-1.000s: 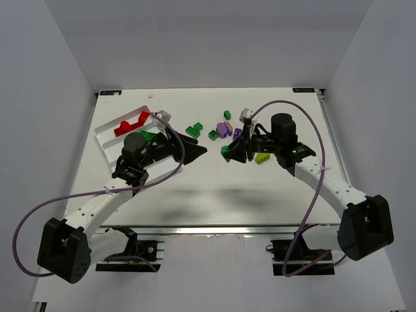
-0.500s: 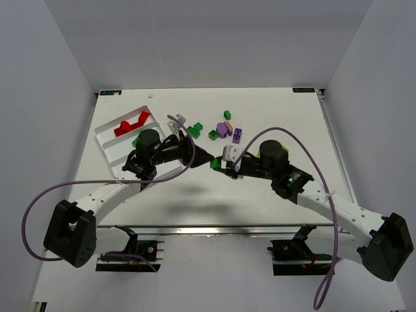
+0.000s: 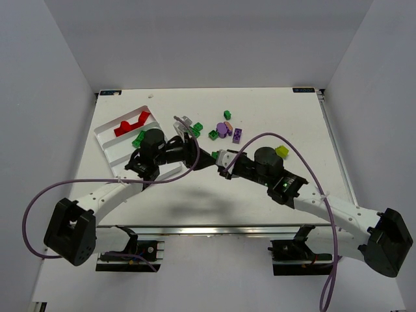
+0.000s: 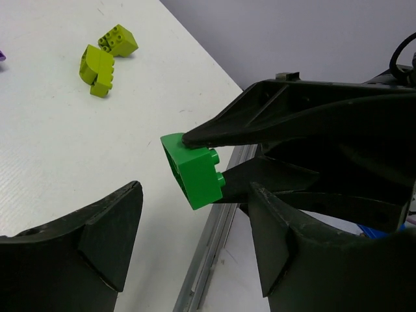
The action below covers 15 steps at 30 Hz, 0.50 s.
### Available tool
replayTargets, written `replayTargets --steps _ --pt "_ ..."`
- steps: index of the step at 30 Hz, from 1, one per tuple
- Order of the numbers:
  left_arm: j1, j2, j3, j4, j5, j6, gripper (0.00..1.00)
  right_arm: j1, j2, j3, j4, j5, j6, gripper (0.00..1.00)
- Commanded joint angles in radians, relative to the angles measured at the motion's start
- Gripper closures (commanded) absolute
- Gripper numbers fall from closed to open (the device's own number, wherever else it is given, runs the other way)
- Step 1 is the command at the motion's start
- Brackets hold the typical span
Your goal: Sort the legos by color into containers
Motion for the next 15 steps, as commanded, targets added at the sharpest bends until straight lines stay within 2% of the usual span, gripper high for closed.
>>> replayTargets --steps 1,9,14,15 --pt "-0.014 0.009 0.036 -0.032 -0.001 0.029 0.25 0.016 -0.029 -0.015 0.088 0.041 -0.018 1.00" --pt "-0.022 0.034 0.049 -0.047 -0.007 0.032 0.32 0.091 0.033 -0.021 0.107 0.104 -0.068 1.00" --pt "-0.028 0.041 0.055 -0.056 0.005 0.038 0.47 0.116 0.053 -0.018 0.130 0.142 -0.079 1.00" --pt "-0.029 0.044 0.058 -0.058 0.010 0.039 0.53 0.116 0.053 -0.019 0.133 0.147 -0.081 1.00"
